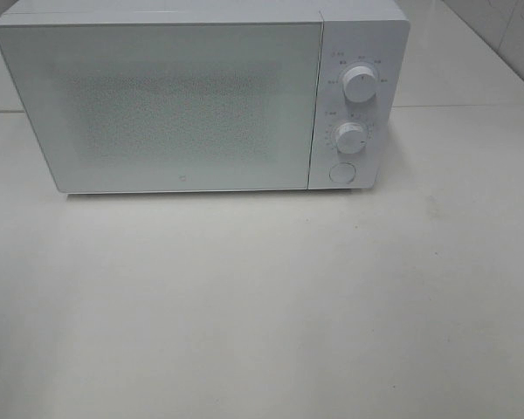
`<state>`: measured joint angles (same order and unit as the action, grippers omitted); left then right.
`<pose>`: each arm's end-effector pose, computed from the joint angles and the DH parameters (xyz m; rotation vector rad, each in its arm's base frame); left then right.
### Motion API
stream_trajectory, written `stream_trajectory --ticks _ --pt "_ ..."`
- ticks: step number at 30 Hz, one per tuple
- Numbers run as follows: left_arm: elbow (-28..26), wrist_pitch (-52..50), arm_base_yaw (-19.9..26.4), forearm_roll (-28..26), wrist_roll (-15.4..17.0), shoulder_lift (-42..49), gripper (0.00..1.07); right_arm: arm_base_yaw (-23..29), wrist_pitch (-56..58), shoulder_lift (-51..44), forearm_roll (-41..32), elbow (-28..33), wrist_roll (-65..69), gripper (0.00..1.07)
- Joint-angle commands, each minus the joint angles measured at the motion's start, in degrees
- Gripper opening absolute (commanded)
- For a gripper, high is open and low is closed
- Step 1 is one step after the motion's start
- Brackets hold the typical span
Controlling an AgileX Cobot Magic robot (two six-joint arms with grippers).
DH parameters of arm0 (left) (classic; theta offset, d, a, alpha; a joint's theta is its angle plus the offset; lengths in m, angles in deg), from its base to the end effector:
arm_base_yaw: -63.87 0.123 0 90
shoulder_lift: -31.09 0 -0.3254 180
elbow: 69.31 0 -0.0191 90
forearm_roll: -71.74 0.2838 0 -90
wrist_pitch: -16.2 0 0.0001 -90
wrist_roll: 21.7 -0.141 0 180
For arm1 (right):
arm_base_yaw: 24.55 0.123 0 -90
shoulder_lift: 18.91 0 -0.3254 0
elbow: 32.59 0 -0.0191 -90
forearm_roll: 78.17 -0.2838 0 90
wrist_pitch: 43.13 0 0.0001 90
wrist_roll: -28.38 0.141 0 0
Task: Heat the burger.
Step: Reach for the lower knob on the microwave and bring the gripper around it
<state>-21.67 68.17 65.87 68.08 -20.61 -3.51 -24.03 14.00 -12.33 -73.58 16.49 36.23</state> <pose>0.1119 -0.0032 0.2669 -0.0843 2.3398 -0.0705 0.0301 -0.0092 0.2818 0.1269 1.9620 0.0010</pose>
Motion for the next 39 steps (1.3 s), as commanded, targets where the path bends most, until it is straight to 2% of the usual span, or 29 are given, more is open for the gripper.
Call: stream_trajectory --ticks 1,5,6,16,21,26,31,34,39 --pt "-0.4 1.7 0.2 -1.3 -0.1 4.5 0.98 -0.2 0.1 -1.5 0.0 0.2 -0.6 0.75" --pt "-0.5 7.6 0.2 -1.1 -0.1 6.0 0.98 -0.2 0.1 -1.5 0.0 0.2 -0.6 0.75" --pt "1.0 9.4 -0.1 -0.7 0.0 6.6 0.98 -0.2 0.1 -1.5 0.0 0.2 -0.6 0.75" --pt "0.9 9.4 -0.4 -0.9 -0.1 9.4 0.98 -0.2 0.1 -1.5 -0.1 0.2 -0.6 0.75" --pt "0.9 8.8 -0.4 -5.3 0.0 10.5 0.98 -0.2 0.1 -1.5 -0.1 0.2 -0.6 0.75" --pt "0.9 8.8 -0.4 -5.3 -0.1 12.5 0.98 -0.2 0.1 -1.5 -0.1 0.2 -0.6 0.75" --pt "0.9 8.9 -0.1 -5.0 -0.1 19.8 0.98 -0.2 0.1 -1.5 -0.1 0.2 -0.6 0.75" --pt "0.9 8.9 1.5 -5.0 -0.1 28.4 0.98 -0.2 0.1 -1.5 -0.1 0.2 -0.6 0.75" --pt "1.0 8.9 2.1 -5.0 -0.1 29.1 0.98 -0.2 0.1 -1.5 0.1 0.2 -0.6 0.75"
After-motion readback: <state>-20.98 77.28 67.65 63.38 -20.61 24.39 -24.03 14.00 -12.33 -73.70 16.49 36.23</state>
